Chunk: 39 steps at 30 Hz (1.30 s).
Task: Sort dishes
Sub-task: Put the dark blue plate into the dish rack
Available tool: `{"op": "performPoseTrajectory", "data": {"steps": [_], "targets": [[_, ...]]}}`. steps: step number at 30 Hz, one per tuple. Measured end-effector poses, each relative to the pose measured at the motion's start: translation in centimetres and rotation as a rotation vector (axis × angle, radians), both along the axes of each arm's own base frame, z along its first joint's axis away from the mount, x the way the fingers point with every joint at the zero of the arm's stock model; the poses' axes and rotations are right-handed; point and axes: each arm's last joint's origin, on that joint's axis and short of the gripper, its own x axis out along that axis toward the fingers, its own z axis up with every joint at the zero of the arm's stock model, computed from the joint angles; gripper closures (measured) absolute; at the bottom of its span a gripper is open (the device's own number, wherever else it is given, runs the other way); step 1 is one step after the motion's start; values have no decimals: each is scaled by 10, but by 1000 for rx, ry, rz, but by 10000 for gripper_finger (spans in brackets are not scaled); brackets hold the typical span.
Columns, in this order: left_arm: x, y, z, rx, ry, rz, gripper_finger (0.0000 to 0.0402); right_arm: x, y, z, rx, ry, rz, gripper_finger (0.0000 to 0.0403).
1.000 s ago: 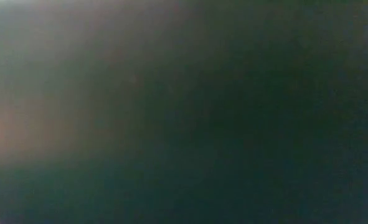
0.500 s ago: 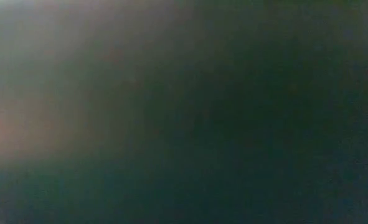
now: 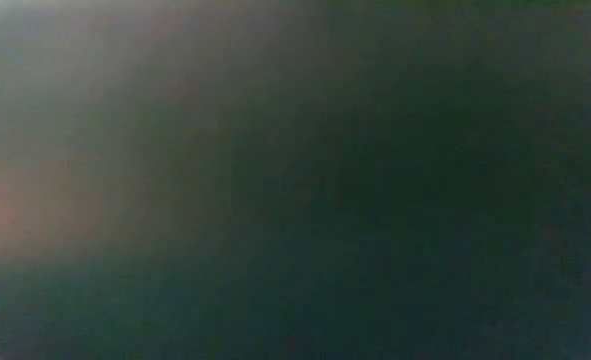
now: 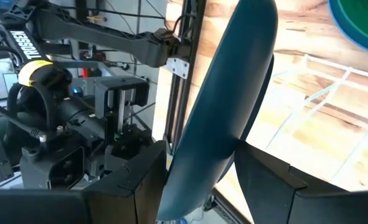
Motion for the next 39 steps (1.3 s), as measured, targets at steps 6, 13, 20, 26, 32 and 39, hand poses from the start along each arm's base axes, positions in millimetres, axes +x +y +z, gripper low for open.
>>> {"op": "performPoseTrajectory", "data": {"steps": [6,13,20,26,32,39], "targets": [[3,0,-4,4,19,3,206,1,0,0,9,1,3,403],[9,0,-14,20,67,8,223,1,0,0,11,-3,4,403],[10,0,-16,36,73,-3,315,1,0,0,14,-8,2,403],[10,1,-17,36,85,-4,375,1,1,6,-1,-50,2,402],[8,4,-18,73,108,-12,375,3,6,10,-40,-96,39,387],[3,13,-24,88,198,-12,375,-16,11,33,-108,-234,14,336]]}}
